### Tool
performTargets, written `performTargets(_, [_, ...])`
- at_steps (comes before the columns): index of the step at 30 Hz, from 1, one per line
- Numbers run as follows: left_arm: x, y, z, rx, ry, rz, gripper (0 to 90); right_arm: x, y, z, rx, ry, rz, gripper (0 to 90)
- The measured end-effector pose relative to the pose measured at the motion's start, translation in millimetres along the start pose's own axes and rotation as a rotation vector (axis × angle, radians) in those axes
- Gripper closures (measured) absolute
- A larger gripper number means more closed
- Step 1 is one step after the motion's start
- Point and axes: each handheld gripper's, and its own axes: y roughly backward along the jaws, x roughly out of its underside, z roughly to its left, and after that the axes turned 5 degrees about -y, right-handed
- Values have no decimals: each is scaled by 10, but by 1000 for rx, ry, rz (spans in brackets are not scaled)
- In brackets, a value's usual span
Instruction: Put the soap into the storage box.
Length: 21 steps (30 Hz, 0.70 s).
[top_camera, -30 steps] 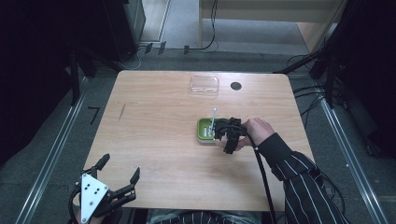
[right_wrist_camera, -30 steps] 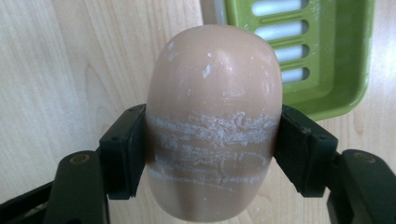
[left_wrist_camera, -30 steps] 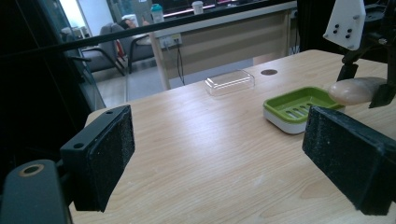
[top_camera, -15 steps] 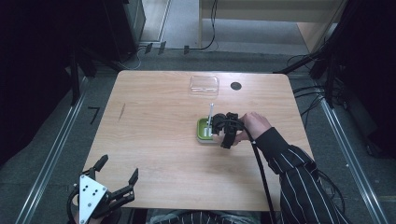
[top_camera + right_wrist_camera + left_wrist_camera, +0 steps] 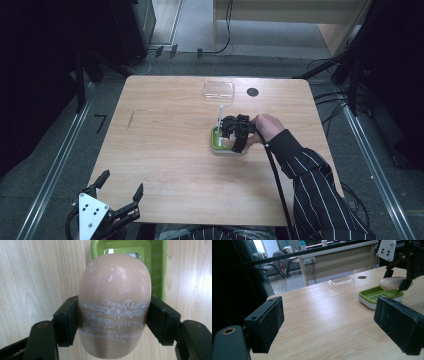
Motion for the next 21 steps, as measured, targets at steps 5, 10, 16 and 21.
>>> performTargets(5, [6, 26, 6, -10, 5, 5, 96, -35, -26, -58, 0, 5, -3, 326])
performTargets(10, [9, 37, 11, -13, 6, 5, 96, -48, -58, -88, -4, 1, 12, 326])
performTargets(16, [14, 46, 16, -18, 10, 5, 96, -57, -93, -126, -2, -6, 11, 326])
performTargets(21, [14, 52, 12, -18, 8, 5, 96, -80, -82, -140, 9, 3, 5, 326])
